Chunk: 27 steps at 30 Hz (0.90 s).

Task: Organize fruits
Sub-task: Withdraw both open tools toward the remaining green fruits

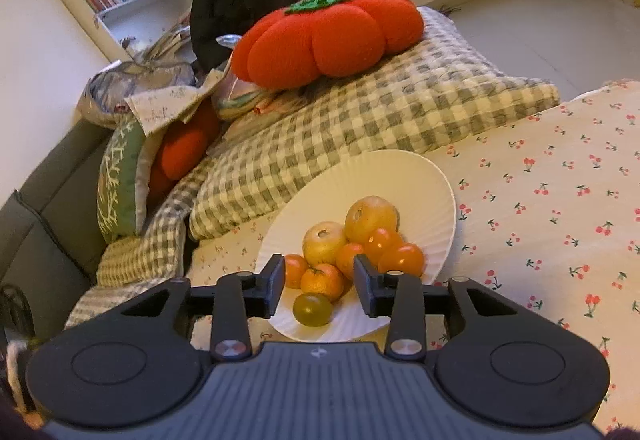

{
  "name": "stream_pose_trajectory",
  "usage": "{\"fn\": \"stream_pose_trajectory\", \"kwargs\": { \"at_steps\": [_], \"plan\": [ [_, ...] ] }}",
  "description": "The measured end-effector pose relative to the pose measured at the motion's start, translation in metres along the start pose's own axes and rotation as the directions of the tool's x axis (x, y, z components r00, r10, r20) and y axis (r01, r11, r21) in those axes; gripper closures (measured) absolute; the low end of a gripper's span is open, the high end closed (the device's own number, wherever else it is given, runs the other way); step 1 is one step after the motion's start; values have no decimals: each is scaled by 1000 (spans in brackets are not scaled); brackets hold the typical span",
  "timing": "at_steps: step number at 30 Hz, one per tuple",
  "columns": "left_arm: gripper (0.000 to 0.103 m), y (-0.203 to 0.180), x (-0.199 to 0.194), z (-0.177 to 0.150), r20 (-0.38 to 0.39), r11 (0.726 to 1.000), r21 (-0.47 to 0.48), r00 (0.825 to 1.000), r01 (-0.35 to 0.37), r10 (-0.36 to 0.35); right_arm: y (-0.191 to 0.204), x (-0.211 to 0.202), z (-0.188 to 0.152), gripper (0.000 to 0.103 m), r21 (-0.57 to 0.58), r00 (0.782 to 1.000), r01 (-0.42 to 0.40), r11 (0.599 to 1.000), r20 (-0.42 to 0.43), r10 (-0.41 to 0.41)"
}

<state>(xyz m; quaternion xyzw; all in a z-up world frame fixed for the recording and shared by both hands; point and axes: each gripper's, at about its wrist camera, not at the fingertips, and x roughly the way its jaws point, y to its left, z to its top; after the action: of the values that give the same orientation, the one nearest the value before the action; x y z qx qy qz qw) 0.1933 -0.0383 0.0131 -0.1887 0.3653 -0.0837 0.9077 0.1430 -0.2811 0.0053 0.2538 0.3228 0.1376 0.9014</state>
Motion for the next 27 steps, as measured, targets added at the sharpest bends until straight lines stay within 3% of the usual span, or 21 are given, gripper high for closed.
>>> {"fn": "stream_pose_trajectory", "kwargs": {
  "at_steps": [4,9,16,22,27],
  "plan": [
    [53,4,-17,-8,3,999,26,999,-37,37,21,-9,-5,52,-89,1000,24,996,12,-23],
    [50,12,-39,-21,-1,999,18,999,-37,37,45,-27,-18,46,-216,997,67,974,47,-59],
    [48,28,-67,-30,29,994,35,994,-106,105,66,-38,-44,40,-308,998,67,949,19,-65],
    [48,41,-75,-36,2,996,36,996,-86,86,81,-40,-58,33,-357,998,54,933,-12,-62],
    [46,52,-76,-40,-8,993,50,994,-111,111,90,-35,-70,30,-411,995,65,909,-40,-90]
  ]
}}
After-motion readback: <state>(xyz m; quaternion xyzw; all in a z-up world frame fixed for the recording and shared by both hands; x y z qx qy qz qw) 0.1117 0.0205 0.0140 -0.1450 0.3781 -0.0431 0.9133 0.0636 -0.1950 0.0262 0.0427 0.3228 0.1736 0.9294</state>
